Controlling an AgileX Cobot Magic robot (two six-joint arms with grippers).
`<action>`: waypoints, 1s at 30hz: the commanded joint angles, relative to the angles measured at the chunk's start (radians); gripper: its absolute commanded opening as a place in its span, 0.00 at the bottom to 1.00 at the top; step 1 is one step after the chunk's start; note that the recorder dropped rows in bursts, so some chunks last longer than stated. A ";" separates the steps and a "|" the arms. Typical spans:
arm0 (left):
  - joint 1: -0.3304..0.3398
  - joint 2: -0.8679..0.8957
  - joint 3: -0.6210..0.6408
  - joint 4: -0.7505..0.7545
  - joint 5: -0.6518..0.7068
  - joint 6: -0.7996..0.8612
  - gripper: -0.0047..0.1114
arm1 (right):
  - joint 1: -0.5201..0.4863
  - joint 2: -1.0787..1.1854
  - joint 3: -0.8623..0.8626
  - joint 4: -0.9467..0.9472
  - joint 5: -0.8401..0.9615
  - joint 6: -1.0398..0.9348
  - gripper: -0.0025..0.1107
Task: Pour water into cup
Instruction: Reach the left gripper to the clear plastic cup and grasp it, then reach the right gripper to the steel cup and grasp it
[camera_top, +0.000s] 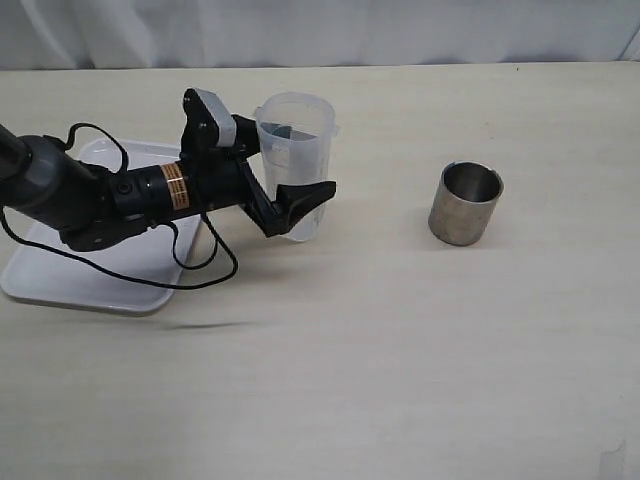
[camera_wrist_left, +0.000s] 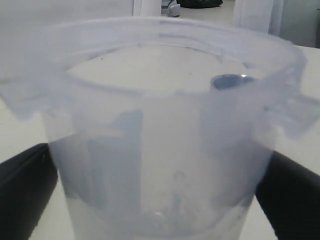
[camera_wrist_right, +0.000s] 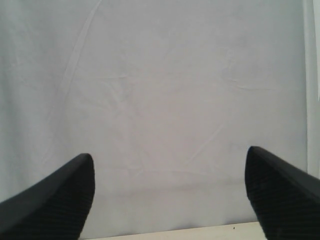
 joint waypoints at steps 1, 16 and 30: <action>-0.003 -0.002 -0.003 -0.046 -0.021 -0.005 0.94 | -0.003 0.004 0.003 0.001 -0.003 -0.007 0.70; -0.052 -0.002 -0.003 -0.115 0.004 0.048 0.94 | -0.003 0.004 0.003 0.001 0.006 -0.007 0.70; -0.061 -0.002 -0.003 -0.123 0.055 0.054 0.94 | -0.003 0.004 0.003 0.001 0.018 -0.007 0.70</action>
